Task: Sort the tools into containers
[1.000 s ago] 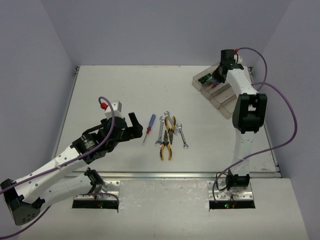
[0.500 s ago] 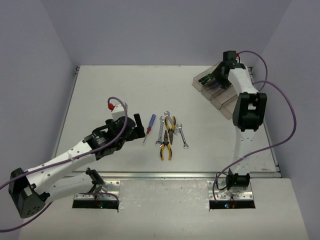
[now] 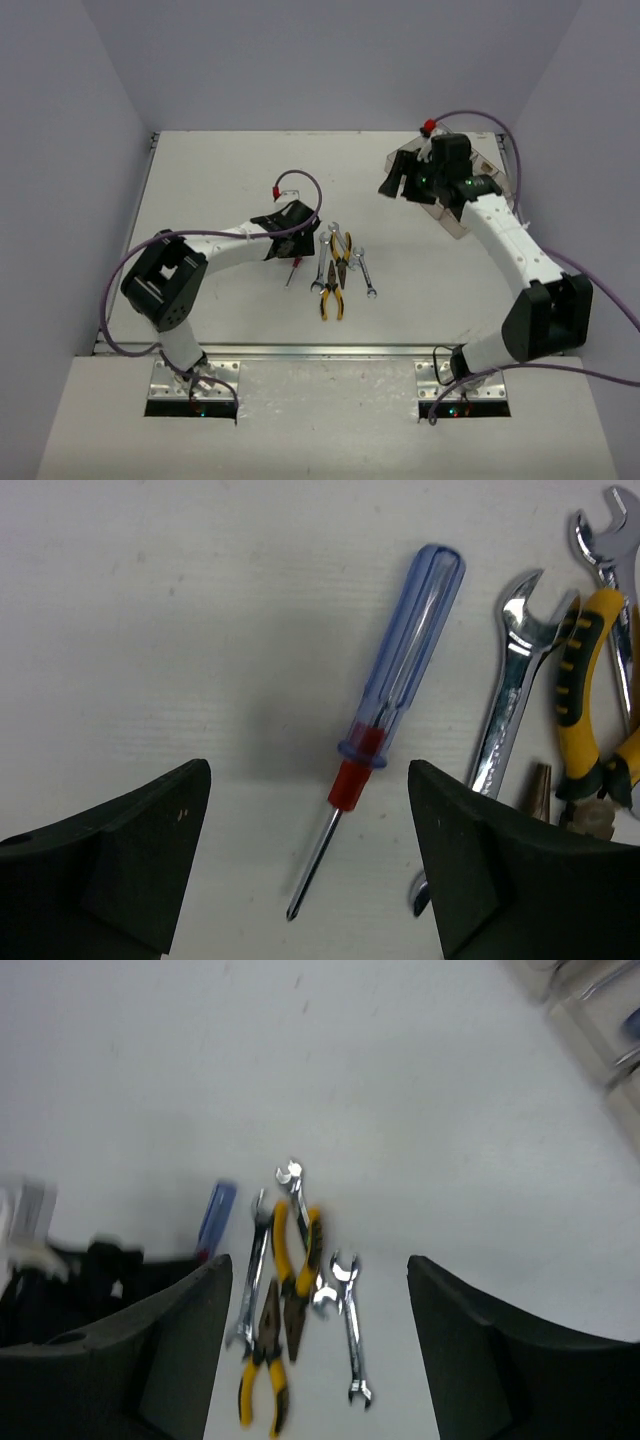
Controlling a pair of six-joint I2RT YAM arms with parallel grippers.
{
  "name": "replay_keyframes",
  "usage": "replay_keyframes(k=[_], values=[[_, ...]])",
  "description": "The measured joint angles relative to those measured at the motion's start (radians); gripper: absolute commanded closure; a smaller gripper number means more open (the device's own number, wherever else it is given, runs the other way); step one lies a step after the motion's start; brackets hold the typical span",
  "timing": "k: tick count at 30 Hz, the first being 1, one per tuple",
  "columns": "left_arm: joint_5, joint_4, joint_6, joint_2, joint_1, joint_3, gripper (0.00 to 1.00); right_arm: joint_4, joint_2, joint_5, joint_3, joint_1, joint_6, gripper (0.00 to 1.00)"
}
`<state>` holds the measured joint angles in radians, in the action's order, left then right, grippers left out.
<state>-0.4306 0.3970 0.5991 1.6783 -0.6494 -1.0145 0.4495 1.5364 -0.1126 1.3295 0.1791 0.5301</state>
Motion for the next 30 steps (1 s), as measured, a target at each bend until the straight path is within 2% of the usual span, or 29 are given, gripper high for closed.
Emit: replay_keyframes(k=[3,6,9,11,12,16,19,22,26,30], values=[[0.046,-0.032,-0.037,0.088,0.026,-0.064,0.36,-0.028,-0.166,-0.102,-0.244,0.063,-0.012,0.31],[0.074,-0.038,-0.061,0.148,0.036,-0.095,0.48,-0.037,-0.213,-0.153,-0.368,0.05,-0.011,0.31],[0.106,-0.023,-0.081,0.213,0.037,-0.138,0.72,-0.069,-0.238,-0.187,-0.445,0.041,-0.01,0.31],[0.111,-0.018,-0.085,0.242,0.037,-0.179,0.97,-0.071,-0.267,-0.215,-0.475,0.04,-0.01,0.3],[0.113,-0.02,-0.09,0.253,0.037,-0.192,1.0,-0.073,-0.28,-0.229,-0.481,0.04,-0.01,0.29],[0.106,-0.021,-0.082,0.251,0.037,-0.191,1.0,-0.18,-0.337,-0.314,-0.545,0.041,0.011,0.24],[0.113,-0.047,-0.054,0.182,0.037,-0.098,1.0,-0.326,-0.377,-0.441,-0.667,0.051,0.079,0.15],[0.175,-0.076,-0.001,0.004,0.037,0.058,1.0,-0.502,-0.377,-0.535,-0.797,0.107,0.157,0.12],[0.278,-0.199,0.097,-0.257,0.023,0.207,1.0,-0.663,-0.352,-0.574,-0.879,0.248,0.222,0.12],[0.346,-0.379,0.229,-0.452,-0.045,0.309,1.0,-0.864,-0.272,-0.57,-0.885,0.361,0.281,0.18]])
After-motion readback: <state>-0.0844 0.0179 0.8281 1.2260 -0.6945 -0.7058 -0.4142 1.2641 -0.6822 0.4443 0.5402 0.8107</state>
